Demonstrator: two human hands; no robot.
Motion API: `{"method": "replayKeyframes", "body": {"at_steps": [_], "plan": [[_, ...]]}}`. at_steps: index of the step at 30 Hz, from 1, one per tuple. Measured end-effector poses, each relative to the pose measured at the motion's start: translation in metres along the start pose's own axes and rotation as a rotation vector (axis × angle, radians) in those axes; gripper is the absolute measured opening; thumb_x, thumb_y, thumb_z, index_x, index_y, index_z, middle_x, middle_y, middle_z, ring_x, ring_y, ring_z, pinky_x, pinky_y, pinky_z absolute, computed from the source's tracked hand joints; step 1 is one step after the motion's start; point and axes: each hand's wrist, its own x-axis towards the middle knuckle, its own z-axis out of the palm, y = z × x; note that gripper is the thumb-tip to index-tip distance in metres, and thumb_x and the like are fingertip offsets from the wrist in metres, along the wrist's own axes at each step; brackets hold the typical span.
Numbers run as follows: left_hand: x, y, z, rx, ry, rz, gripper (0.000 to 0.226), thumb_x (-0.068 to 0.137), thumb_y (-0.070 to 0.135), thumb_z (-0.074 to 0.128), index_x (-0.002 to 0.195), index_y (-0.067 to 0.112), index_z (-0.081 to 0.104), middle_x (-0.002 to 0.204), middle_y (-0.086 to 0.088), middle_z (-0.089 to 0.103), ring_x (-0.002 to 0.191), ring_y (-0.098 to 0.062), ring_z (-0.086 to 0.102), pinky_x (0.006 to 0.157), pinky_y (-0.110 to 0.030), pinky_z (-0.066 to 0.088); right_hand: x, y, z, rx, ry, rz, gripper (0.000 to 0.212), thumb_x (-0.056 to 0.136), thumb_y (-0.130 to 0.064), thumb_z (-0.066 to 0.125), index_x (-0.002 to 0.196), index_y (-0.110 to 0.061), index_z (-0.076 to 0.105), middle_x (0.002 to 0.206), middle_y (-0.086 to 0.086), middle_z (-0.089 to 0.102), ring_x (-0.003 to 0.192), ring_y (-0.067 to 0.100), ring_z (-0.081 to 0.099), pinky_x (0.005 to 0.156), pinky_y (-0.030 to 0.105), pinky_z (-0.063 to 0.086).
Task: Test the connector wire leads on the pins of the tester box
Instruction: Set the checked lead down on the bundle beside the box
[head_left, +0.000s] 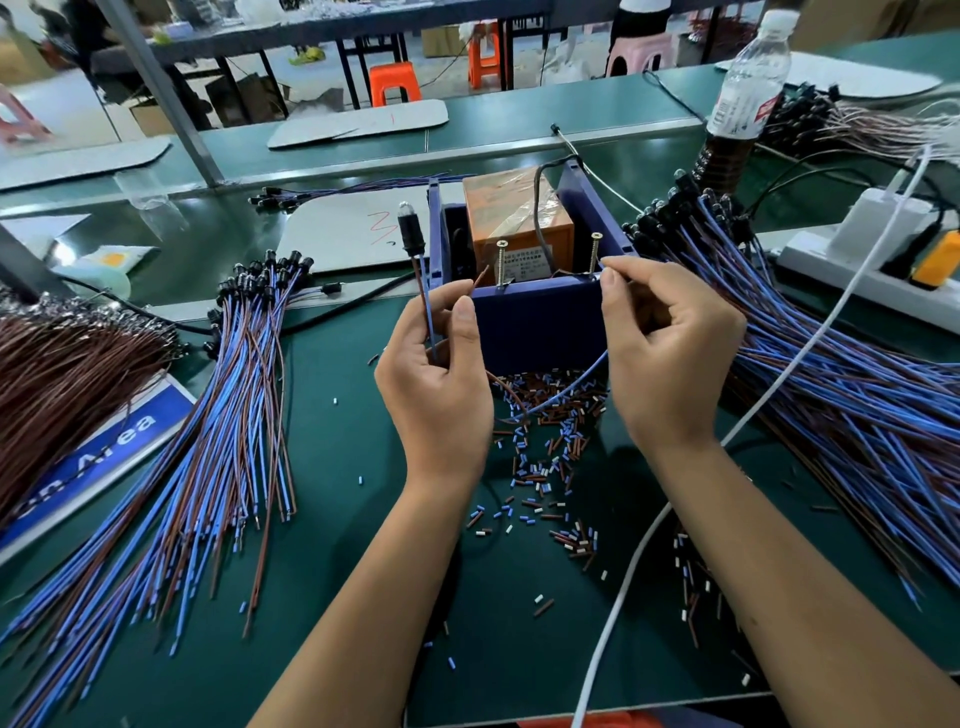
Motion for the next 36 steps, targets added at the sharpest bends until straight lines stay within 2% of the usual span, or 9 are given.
{"method": "replayKeyframes", "body": {"at_steps": [5, 9, 21, 26, 32, 36], "plan": [[-0.0003, -0.0013, 0.0007, -0.014, -0.033, -0.004, 0.015, 0.103, 0.018, 0.061, 0.107, 0.016, 0.075, 0.076, 0.014, 0.061, 0.059, -0.006, 0.044, 0.058, -0.019, 0.037, 0.0008, -0.0005, -0.0004, -0.003, -0.004, -0.008, 0.016, 0.102, -0.014, 0.066, 0.102, -0.007, 0.08, 0.089, -0.002, 0.075, 0.082, 0.007, 0.07, 0.073, 0.025, 0.056], [-0.0009, -0.0017, 0.002, 0.007, -0.019, -0.007, 0.015, 0.104, 0.019, 0.061, 0.108, 0.017, 0.075, 0.076, 0.017, 0.062, 0.057, -0.004, 0.044, 0.057, -0.019, 0.039, 0.0014, -0.0017, 0.0011, -0.012, 0.014, 0.019, 0.016, 0.101, -0.014, 0.066, 0.102, -0.006, 0.08, 0.089, -0.002, 0.075, 0.081, 0.008, 0.07, 0.073, 0.024, 0.056], [-0.0018, -0.0006, 0.003, -0.015, -0.036, -0.016, 0.017, 0.104, 0.013, 0.061, 0.108, 0.011, 0.077, 0.082, 0.009, 0.065, 0.073, -0.004, 0.054, 0.073, -0.025, 0.045, 0.0029, -0.0009, 0.0005, -0.041, -0.009, -0.036, 0.017, 0.101, -0.013, 0.066, 0.102, -0.004, 0.08, 0.089, 0.002, 0.075, 0.081, 0.012, 0.069, 0.074, 0.023, 0.054], [-0.0019, -0.0007, 0.0028, -0.018, -0.045, -0.008, 0.018, 0.105, 0.012, 0.059, 0.109, 0.011, 0.076, 0.079, 0.012, 0.061, 0.066, -0.001, 0.05, 0.066, -0.014, 0.041, 0.0025, 0.0007, 0.0003, -0.043, -0.017, -0.039, 0.017, 0.102, -0.013, 0.066, 0.103, -0.005, 0.08, 0.088, 0.002, 0.075, 0.08, 0.012, 0.069, 0.073, 0.022, 0.053], [-0.0017, 0.0012, 0.0024, -0.024, -0.037, 0.001, 0.018, 0.104, 0.011, 0.059, 0.107, 0.013, 0.077, 0.091, 0.006, 0.073, 0.079, -0.004, 0.061, 0.078, -0.021, 0.048, 0.0022, -0.0002, 0.0003, -0.052, -0.015, -0.042, 0.016, 0.101, -0.012, 0.066, 0.102, -0.005, 0.08, 0.088, 0.0, 0.074, 0.079, 0.01, 0.068, 0.073, 0.018, 0.051], [-0.0021, -0.0004, 0.002, -0.03, -0.042, -0.014, 0.019, 0.105, 0.014, 0.058, 0.106, 0.019, 0.077, 0.079, 0.014, 0.064, 0.063, 0.0, 0.051, 0.065, -0.015, 0.041, 0.0022, 0.0, 0.0002, -0.055, -0.019, -0.04, 0.017, 0.102, -0.013, 0.065, 0.103, -0.004, 0.08, 0.089, 0.001, 0.075, 0.079, 0.01, 0.068, 0.074, 0.018, 0.051]]}}
